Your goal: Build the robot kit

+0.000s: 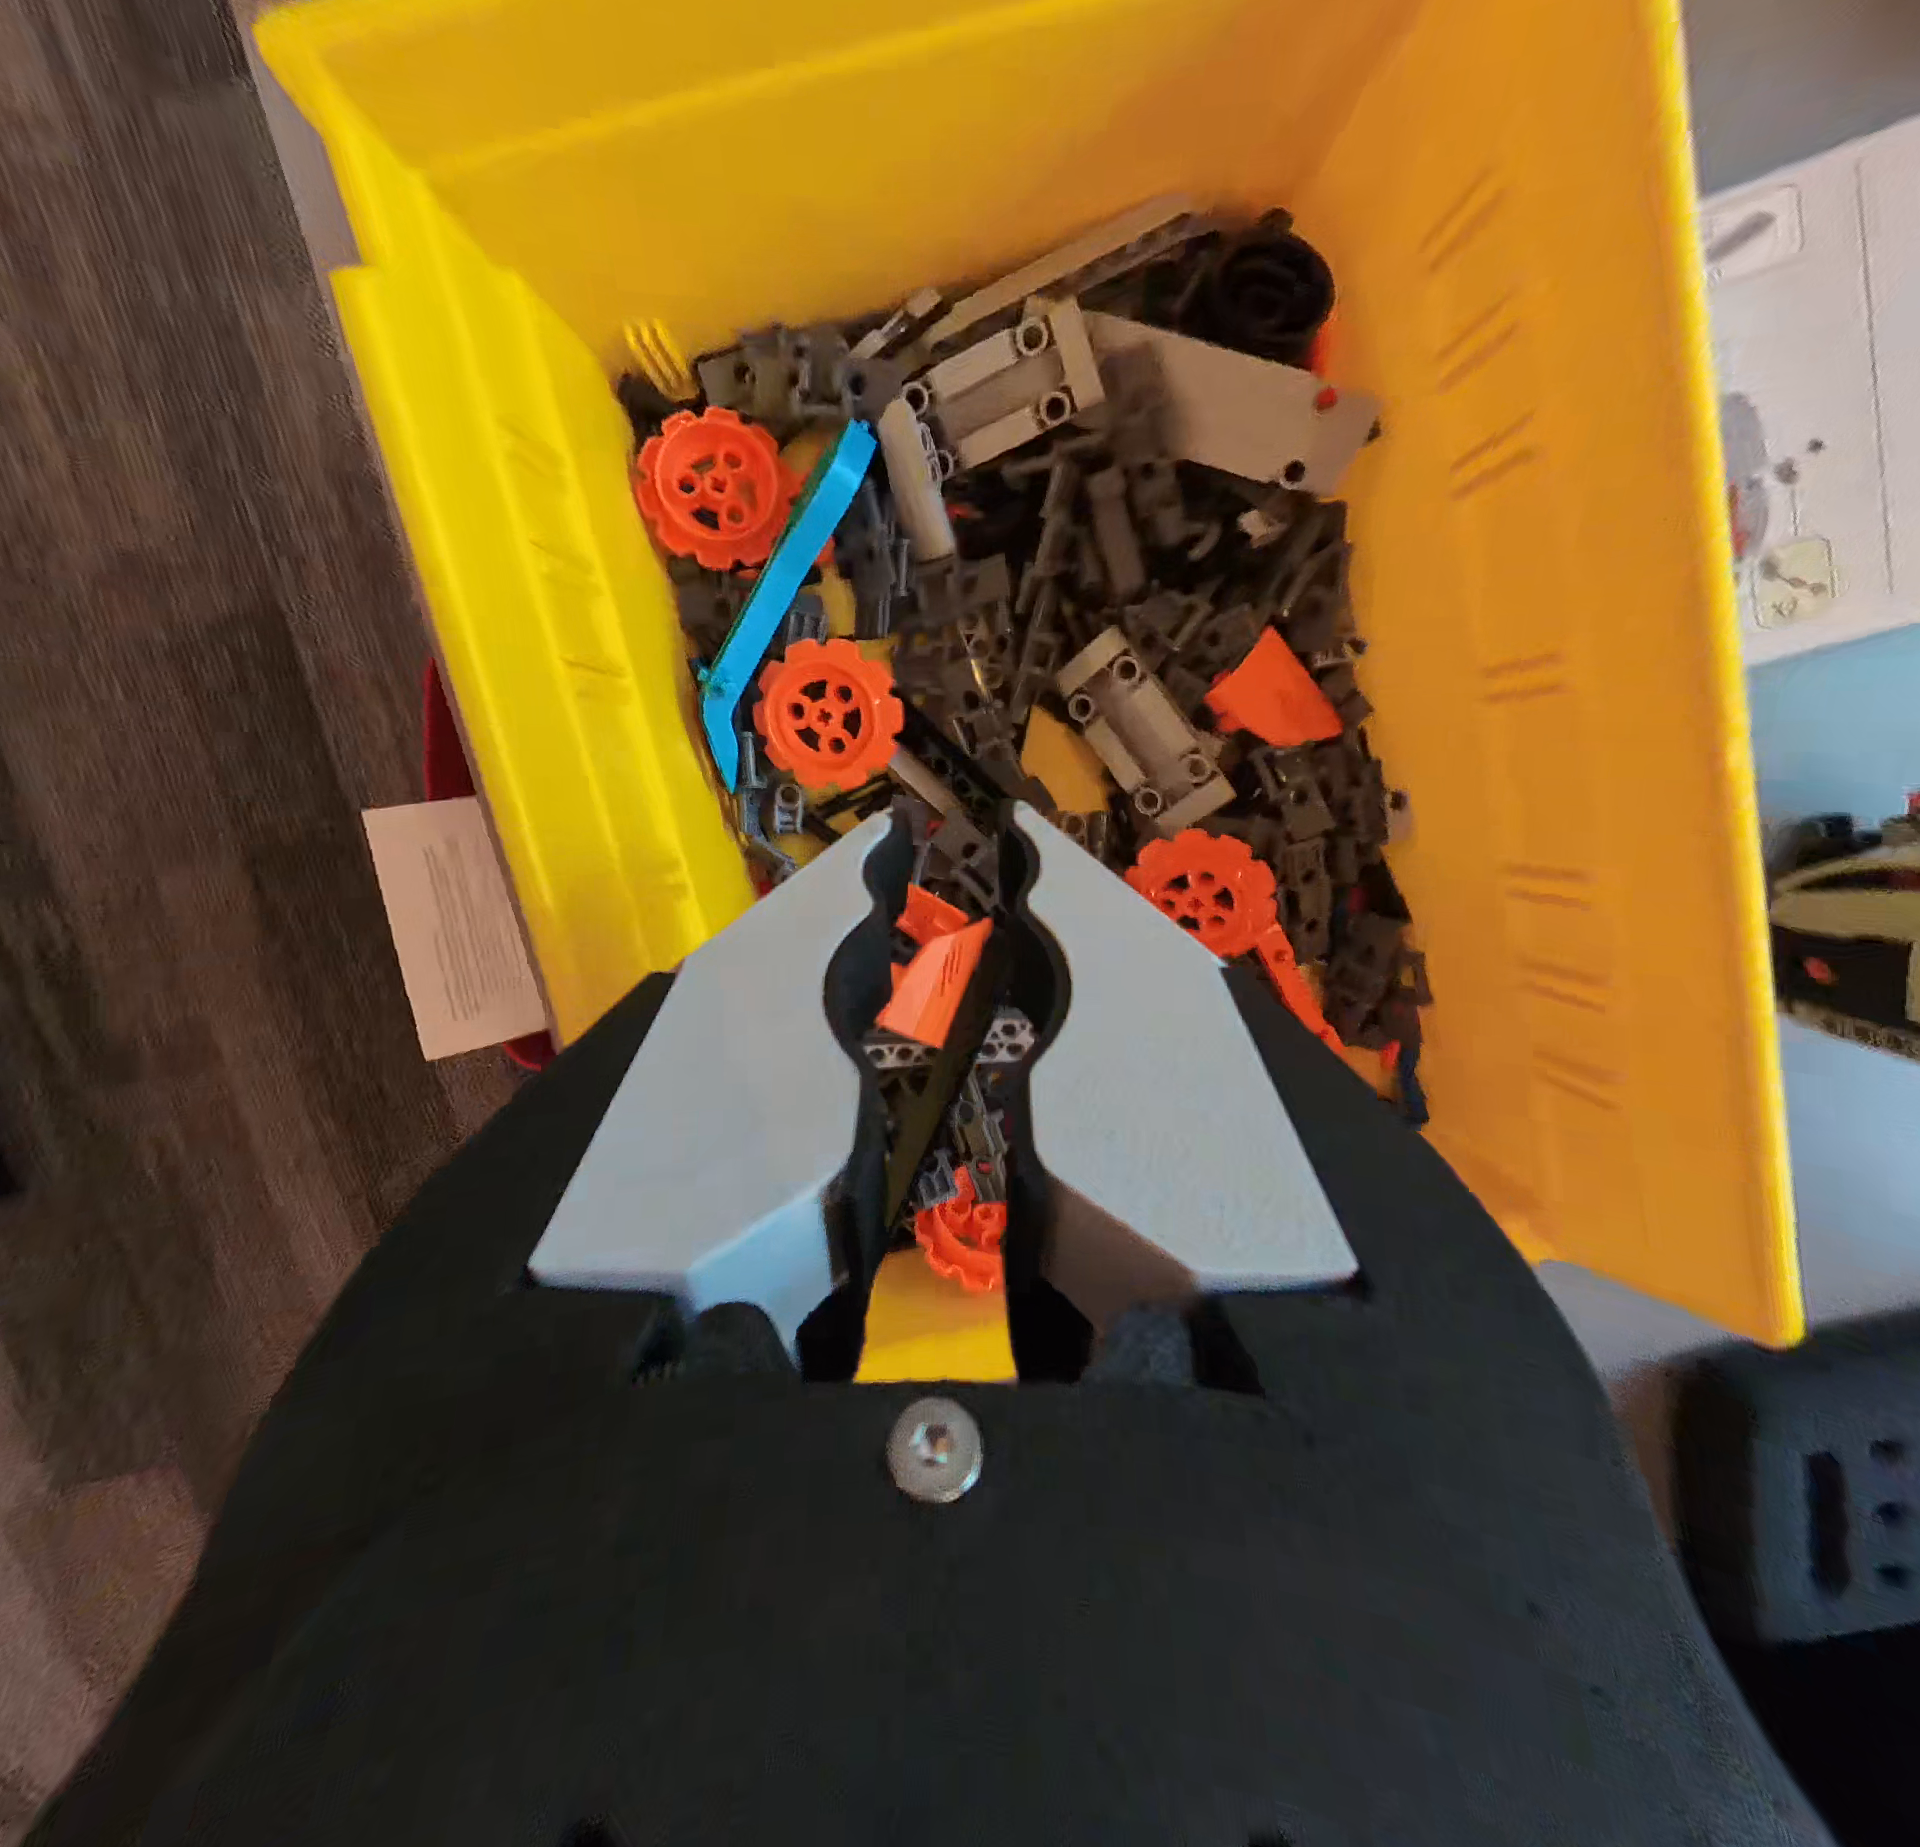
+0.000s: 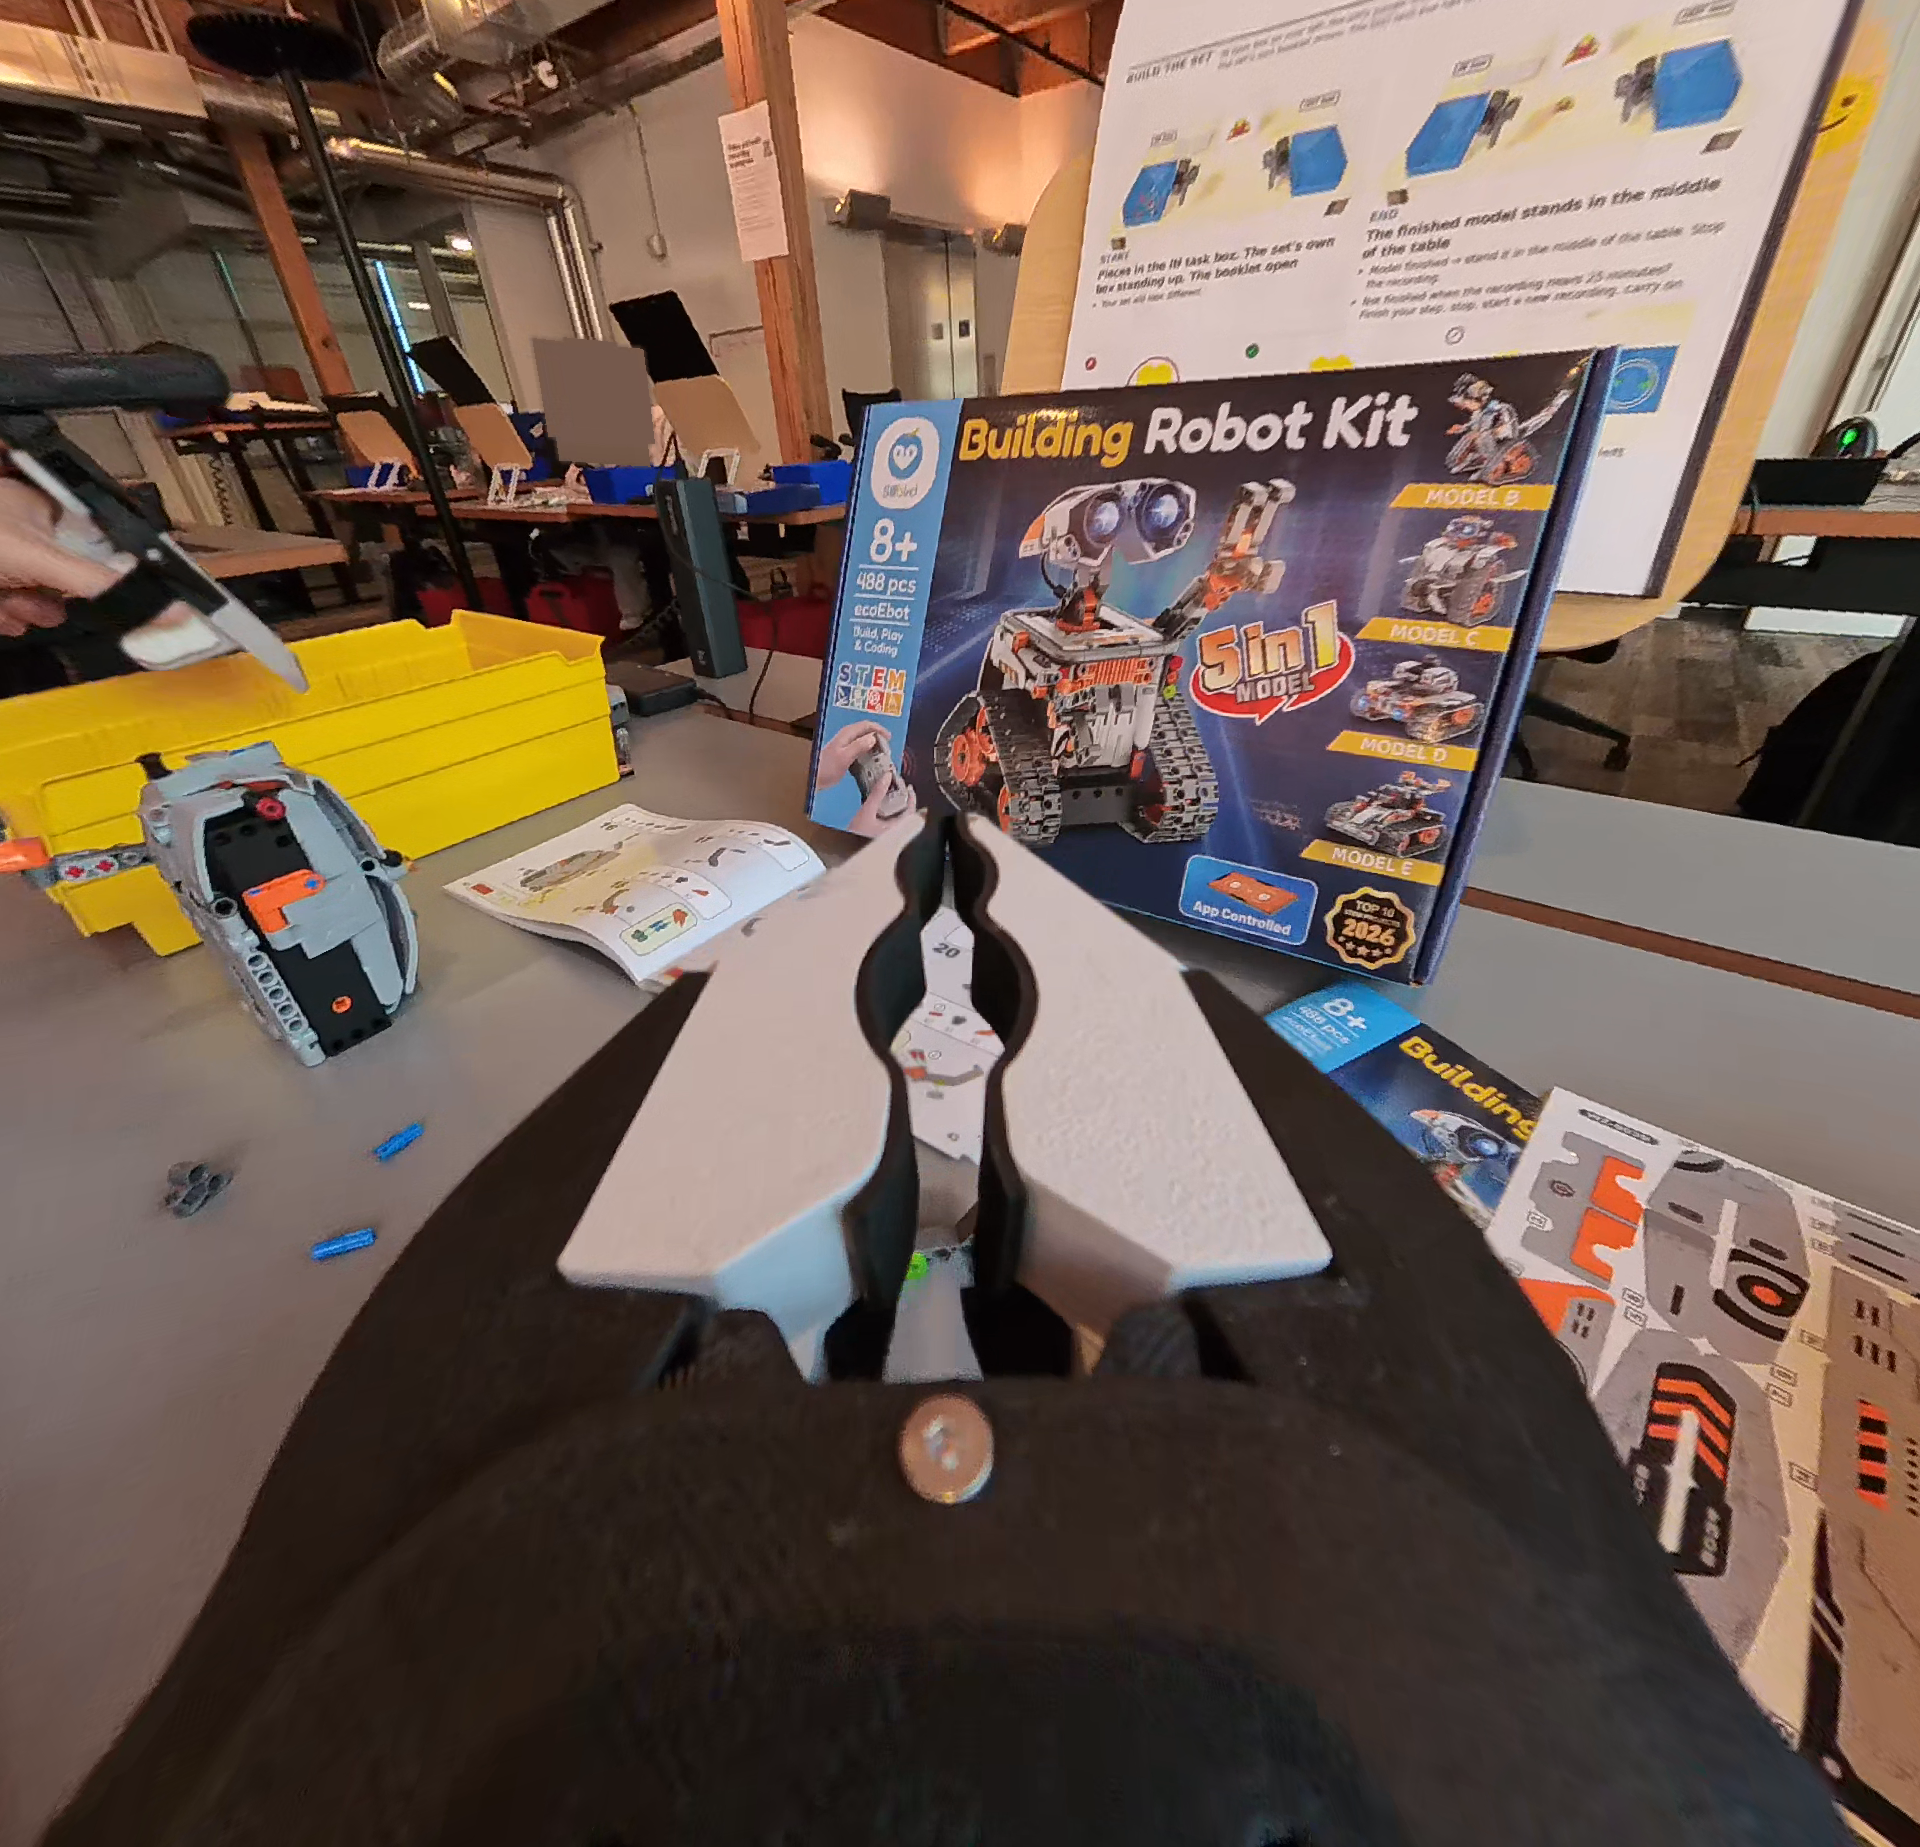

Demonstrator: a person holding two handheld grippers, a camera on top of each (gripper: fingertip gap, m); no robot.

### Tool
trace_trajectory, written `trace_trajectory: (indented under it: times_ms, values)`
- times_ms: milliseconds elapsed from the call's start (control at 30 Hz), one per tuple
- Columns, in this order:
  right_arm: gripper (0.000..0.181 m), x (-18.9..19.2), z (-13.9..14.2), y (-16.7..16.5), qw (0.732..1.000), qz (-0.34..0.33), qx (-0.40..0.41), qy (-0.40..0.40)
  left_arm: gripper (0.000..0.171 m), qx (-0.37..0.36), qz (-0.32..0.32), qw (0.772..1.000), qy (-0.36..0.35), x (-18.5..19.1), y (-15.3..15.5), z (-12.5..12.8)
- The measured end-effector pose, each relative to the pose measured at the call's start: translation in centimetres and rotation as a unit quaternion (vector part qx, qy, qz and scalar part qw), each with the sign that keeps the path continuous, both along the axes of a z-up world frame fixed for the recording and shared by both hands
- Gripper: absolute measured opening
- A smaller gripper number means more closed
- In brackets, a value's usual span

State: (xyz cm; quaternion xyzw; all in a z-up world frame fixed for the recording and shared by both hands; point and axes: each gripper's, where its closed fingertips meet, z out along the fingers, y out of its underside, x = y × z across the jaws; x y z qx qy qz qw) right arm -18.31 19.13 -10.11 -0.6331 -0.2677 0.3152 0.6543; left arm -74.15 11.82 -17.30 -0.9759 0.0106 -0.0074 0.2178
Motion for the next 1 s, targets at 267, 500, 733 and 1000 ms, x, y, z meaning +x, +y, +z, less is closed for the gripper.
trace_trajectory:
  times_ms: [267,500,733,1000]
  values:
    - [0.000,-1.1,-0.8,-0.3,0.999,0.011,0.004,-0.041,0.049,-0.009,-0.001,0.999,-0.050,1.2,1.6,-1.5]
    - [0.000,-1.3,-0.4,-0.5,0.999,0.013,0.019,-0.041,0.089,0.069,-0.017,0.997,-0.042,1.3,5.5,-1.0]
    - [0.000,-1.3,-0.2,-0.7,0.999,0.016,0.022,-0.041,0.033,0.198,0.002,0.980,0.015,-1.0,9.5,0.6]
    - [0.001,-1.7,-0.3,-1.0,0.998,0.023,0.025,-0.051,0.062,0.127,-0.052,0.987,0.084,-1.5,9.3,-3.4]
